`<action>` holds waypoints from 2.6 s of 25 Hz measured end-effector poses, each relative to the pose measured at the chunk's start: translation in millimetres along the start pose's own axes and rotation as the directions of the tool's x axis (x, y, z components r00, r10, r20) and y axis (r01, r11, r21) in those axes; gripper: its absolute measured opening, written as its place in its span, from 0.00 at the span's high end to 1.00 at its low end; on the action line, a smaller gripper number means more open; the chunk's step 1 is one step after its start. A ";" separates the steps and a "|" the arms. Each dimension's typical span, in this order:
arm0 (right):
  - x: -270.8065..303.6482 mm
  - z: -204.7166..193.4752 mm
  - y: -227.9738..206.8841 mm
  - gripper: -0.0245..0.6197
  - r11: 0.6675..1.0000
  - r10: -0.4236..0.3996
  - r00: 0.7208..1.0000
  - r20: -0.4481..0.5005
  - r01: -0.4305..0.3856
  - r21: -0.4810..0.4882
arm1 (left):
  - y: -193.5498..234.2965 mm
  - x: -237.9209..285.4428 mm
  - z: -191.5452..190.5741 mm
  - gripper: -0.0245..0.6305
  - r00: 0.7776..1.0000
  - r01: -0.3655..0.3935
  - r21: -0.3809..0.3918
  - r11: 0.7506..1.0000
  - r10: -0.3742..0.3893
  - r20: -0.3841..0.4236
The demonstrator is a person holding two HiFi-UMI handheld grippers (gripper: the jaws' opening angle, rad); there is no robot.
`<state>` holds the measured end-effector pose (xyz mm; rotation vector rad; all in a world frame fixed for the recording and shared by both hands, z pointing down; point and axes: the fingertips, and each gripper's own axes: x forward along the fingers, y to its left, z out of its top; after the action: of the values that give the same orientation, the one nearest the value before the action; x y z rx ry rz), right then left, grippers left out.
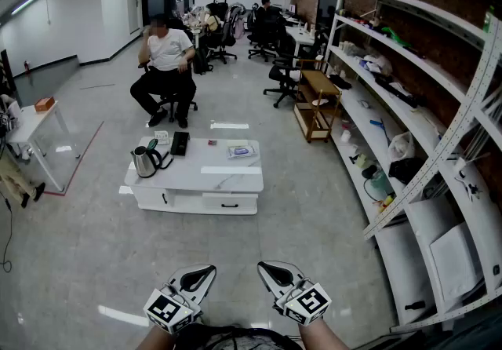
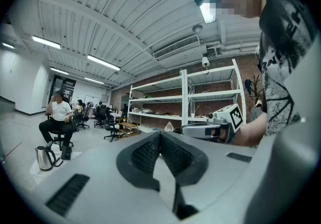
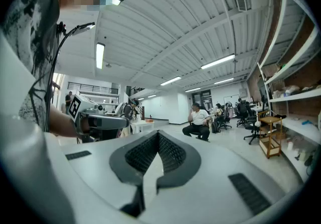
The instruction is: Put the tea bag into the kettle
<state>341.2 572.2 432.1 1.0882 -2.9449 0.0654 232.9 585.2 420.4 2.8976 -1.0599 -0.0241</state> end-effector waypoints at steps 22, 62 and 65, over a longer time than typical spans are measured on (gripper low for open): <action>-3.8 -6.6 2.3 0.95 0.998 0.054 0.998 -0.029 -0.054 -0.019 | -5.7 9.8 -2.5 0.95 1.000 -0.013 0.038 0.999 0.014 -0.023; 88.9 -8.9 -32.4 0.95 0.998 0.052 0.998 -0.034 -0.053 -0.039 | 96.8 43.7 2.2 0.95 1.000 0.013 0.014 1.000 -0.013 -0.016; 110.0 -9.7 -36.9 0.95 0.998 0.041 0.998 -0.046 -0.043 -0.044 | 119.3 48.2 6.7 0.95 1.000 0.021 0.013 1.000 -0.021 -0.014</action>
<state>281.5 473.0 444.9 1.0053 -2.9145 0.0226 192.6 462.8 420.8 2.9159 -1.0310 0.0026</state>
